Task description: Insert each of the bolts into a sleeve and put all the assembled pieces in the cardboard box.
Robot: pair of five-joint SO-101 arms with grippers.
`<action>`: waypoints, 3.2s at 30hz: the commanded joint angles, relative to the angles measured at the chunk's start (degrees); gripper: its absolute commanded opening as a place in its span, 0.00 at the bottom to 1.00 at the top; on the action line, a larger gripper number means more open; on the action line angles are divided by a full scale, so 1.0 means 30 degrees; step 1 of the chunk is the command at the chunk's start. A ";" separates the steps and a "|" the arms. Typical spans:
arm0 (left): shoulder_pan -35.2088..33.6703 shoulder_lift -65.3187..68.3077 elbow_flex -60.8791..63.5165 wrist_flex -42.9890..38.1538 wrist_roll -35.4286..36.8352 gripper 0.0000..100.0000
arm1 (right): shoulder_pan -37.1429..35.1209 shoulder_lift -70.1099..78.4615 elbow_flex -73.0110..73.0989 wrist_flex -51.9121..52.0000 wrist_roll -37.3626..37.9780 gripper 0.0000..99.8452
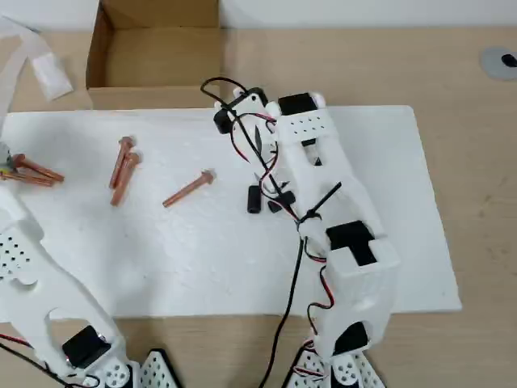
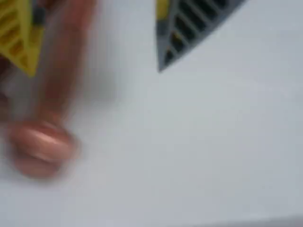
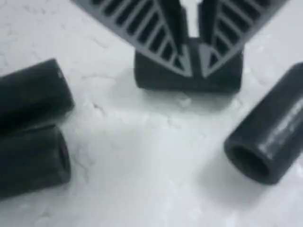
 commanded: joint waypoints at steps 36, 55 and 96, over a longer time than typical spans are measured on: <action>-0.2110 -0.1216 0.2081 -0.1553 0.2462 0.18 | -0.0308 -0.0073 -0.1040 -0.0234 0.1407 0.01; -0.0586 0.3824 0.1905 -0.4103 0.2374 0.18 | -0.0308 -0.0073 -0.1040 -0.0322 0.1407 0.01; 0.5861 -0.6198 0.2989 0.0821 -1.8286 0.01 | -0.2535 -0.0073 -0.3004 -0.0176 -0.5363 0.01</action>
